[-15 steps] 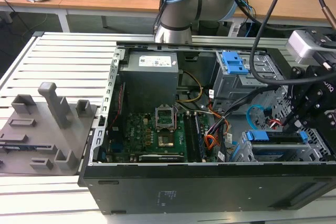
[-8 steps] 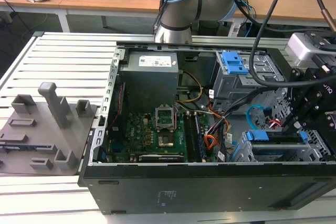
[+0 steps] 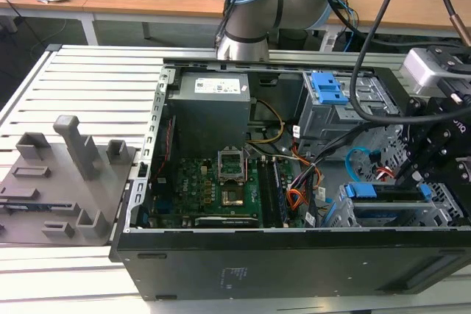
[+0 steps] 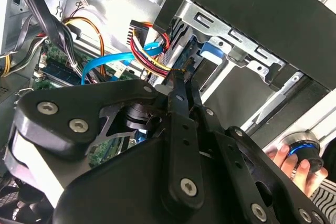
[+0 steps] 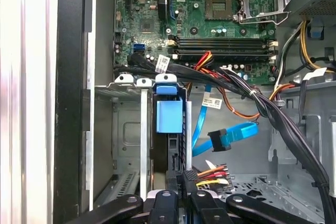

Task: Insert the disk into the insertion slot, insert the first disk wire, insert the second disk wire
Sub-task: 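Insert the first disk wire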

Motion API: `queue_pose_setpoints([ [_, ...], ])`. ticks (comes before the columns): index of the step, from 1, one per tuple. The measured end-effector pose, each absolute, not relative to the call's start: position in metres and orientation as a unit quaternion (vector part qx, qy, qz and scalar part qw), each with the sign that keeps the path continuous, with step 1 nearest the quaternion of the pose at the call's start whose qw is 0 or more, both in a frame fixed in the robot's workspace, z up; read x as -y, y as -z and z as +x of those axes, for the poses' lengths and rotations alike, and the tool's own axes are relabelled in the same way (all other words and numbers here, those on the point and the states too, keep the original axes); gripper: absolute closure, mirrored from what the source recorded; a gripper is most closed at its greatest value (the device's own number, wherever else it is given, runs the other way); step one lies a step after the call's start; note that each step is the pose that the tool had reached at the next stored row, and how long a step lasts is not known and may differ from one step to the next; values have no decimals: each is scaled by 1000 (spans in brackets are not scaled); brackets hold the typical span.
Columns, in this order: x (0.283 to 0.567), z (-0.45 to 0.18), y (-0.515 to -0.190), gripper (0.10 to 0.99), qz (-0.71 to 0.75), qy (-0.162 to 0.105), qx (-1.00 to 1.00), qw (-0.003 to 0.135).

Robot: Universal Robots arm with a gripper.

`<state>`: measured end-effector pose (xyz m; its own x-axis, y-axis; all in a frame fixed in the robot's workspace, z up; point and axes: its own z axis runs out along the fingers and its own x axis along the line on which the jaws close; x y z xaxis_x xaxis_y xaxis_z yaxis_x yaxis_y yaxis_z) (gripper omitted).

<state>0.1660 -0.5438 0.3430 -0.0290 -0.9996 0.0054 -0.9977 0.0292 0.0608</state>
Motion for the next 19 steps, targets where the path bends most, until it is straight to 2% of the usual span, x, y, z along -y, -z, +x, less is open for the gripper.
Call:
queue_pose_setpoints([
  [7,544,167,-342,925,697,25,717,18],
  [19,549,167,-340,925,697,25,717,18],
])
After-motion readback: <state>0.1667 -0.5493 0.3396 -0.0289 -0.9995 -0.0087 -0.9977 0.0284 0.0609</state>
